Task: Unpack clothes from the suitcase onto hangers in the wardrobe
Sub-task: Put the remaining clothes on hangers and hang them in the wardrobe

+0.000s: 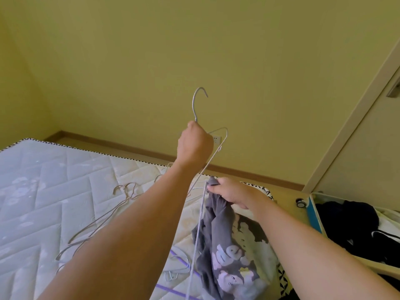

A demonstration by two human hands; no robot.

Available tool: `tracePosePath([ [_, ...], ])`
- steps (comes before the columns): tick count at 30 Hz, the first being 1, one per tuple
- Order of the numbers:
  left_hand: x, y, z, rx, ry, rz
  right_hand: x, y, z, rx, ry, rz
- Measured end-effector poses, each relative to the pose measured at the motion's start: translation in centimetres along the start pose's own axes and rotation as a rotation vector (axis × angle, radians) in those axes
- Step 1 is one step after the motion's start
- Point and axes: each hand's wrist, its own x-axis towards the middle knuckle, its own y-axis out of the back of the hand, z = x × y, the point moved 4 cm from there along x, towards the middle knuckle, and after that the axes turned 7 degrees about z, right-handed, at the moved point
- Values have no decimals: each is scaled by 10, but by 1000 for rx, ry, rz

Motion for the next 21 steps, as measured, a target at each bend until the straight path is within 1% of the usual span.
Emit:
tracePosePath([
  [3, -1, 4, 26, -74, -55, 28, -11, 48, -9, 97, -24, 60],
  [4, -2, 5, 35, -98, -70, 38, -20, 68, -11, 123, -36, 115],
  [7, -7, 9, 58, -135, -102, 54, -45, 130, -10, 74, -43, 391],
  [8, -10, 8, 71, -146, -126, 46, -59, 157, -7, 1, -54, 522],
  [9, -13, 10, 77, -137, -150, 47, -65, 176, -5, -84, -72, 617],
  [11, -20, 11, 96, -126, -211, 33, -83, 216, 2, -149, -145, 765],
  [13, -27, 12, 114, -105, -269, 11, -100, 248, 7, -64, -183, 850],
  [17, -43, 6, 165, -95, -365, -54, -135, 300, 15, 306, -165, 1032],
  [18, -46, 4, 175, -98, -379, -69, -142, 308, 16, 364, -161, 1071],
  [19, -50, 3, 185, -110, -389, -83, -145, 317, 20, 390, -151, 1099],
  [21, -60, 1, 206, -150, -416, -105, -164, 336, 20, 361, -137, 1202],
])
